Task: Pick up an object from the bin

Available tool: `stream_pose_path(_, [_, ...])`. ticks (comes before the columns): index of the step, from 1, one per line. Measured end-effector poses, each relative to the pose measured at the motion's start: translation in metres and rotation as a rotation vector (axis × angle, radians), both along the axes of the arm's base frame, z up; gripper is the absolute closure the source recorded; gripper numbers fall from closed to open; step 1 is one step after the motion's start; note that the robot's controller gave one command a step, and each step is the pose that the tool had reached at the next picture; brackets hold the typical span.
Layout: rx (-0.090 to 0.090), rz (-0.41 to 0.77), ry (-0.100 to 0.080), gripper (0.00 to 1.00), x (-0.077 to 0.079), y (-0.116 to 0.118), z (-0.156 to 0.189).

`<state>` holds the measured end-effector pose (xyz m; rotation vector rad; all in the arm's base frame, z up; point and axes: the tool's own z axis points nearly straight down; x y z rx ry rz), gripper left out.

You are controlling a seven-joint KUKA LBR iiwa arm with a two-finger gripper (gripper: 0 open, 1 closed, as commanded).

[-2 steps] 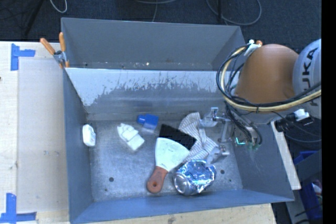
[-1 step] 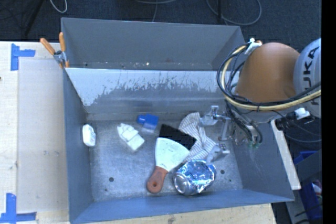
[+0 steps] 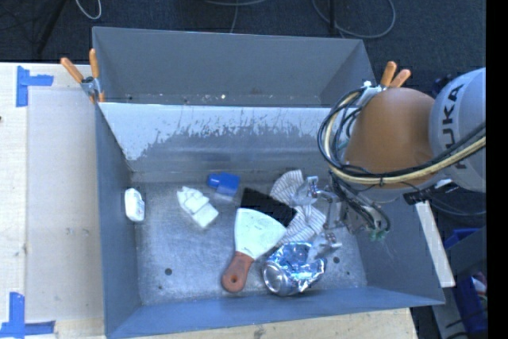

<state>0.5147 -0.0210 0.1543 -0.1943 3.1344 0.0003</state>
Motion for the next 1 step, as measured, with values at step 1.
stream_pose_path(1, [0.001, 0.212, 0.008, 0.0, -0.0114, -0.0026, -0.0207])
